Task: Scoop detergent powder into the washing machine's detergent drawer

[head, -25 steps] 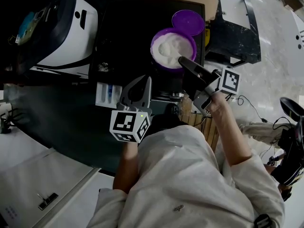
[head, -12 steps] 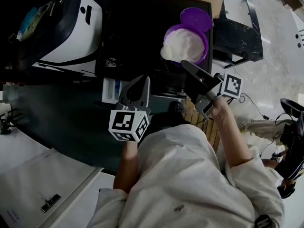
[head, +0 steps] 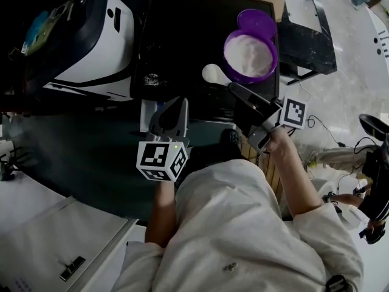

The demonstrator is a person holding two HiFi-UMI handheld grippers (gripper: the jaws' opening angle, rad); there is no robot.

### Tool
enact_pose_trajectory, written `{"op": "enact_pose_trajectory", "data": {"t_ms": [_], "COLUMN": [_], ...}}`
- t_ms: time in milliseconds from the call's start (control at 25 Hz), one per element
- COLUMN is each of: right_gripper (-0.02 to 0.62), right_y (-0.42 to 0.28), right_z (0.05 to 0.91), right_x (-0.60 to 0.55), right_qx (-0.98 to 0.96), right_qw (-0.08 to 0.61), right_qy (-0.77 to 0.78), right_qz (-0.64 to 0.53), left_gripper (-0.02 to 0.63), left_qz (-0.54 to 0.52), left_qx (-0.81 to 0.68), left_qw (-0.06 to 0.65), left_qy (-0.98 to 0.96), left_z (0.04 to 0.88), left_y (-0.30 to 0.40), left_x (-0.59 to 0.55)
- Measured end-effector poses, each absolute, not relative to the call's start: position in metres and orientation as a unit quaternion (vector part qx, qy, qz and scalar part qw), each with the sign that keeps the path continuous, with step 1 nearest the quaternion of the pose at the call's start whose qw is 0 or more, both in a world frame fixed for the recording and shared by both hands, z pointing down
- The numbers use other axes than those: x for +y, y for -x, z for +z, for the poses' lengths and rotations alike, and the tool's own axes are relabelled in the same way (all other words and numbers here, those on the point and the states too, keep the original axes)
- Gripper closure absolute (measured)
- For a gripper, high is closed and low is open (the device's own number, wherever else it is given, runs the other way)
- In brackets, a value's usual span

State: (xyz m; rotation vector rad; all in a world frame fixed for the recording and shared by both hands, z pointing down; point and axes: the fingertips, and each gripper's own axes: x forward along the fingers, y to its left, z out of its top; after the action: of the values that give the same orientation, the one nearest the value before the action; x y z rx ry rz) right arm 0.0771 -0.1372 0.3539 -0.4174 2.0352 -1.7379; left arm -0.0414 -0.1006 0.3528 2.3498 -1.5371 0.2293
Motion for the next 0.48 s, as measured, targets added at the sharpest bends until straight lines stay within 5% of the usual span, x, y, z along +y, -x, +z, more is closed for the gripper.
{"op": "enact_pose_trajectory", "data": {"t_ms": [480], "right_gripper": [0.584], "right_y": [-0.027], "right_z": [0.363], "right_x": [-0.113], "right_qx": [0.736], "right_qw": [0.193], "right_qy": [0.155], "right_qz": [-0.631], "left_gripper": [0.586], "left_qz": [0.072], "left_qx": [-0.550], "left_qw": [0.170], "left_qy": [-0.815], "left_z": [0.359], "left_y": [0.103], "left_x": [-0.087]}}
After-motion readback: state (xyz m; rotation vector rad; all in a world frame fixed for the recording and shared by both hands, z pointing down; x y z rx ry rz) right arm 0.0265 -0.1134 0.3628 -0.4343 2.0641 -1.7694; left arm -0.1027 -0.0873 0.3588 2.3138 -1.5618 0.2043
